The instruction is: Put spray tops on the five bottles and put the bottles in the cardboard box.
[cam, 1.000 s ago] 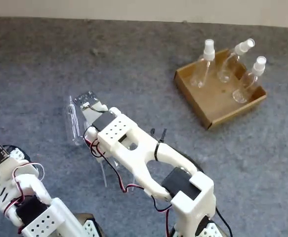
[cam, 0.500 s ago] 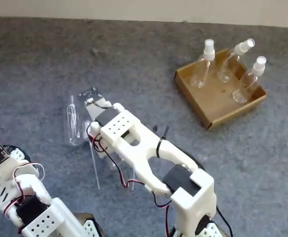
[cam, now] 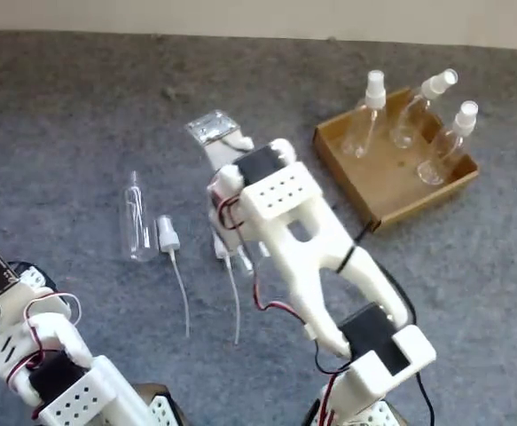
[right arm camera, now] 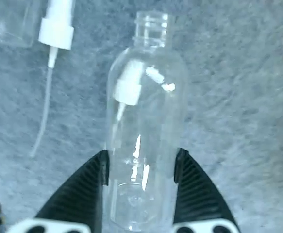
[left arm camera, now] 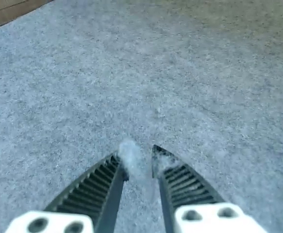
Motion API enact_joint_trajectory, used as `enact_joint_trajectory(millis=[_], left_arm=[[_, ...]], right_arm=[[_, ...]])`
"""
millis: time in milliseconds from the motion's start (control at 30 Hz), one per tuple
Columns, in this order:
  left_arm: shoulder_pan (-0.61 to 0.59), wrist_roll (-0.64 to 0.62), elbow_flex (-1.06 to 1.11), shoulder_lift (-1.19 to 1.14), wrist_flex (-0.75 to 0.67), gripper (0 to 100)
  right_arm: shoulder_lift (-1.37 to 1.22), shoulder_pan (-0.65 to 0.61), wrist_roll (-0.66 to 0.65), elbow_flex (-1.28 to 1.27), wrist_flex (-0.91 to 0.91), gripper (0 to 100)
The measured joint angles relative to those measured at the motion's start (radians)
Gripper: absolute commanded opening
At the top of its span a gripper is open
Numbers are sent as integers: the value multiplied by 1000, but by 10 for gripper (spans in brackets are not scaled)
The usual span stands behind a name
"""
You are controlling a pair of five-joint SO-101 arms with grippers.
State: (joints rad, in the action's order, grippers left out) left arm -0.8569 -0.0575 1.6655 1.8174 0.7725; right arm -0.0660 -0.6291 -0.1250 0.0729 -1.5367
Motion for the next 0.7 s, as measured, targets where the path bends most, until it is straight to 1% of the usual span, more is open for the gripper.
enact_joint_trajectory(millis=[100, 200, 333, 467, 567, 700], left_arm=[[0, 0, 0, 0, 0, 52], [0, 0, 0, 0, 0, 52], [5, 0, 0, 0, 0, 52], [6, 0, 0, 0, 0, 52], [6, 0, 0, 0, 0, 52], [6, 0, 0, 0, 0, 52]], right_arm=[[6, 64, -100, -9, 0, 20], [6, 138, -157, -58, 32, 20], [6, 213, -184, -212, 175, 20], [6, 244, -187, -385, 330, 24], [18, 247, -187, -459, 387, 73], [32, 242, -189, -473, 397, 166]])
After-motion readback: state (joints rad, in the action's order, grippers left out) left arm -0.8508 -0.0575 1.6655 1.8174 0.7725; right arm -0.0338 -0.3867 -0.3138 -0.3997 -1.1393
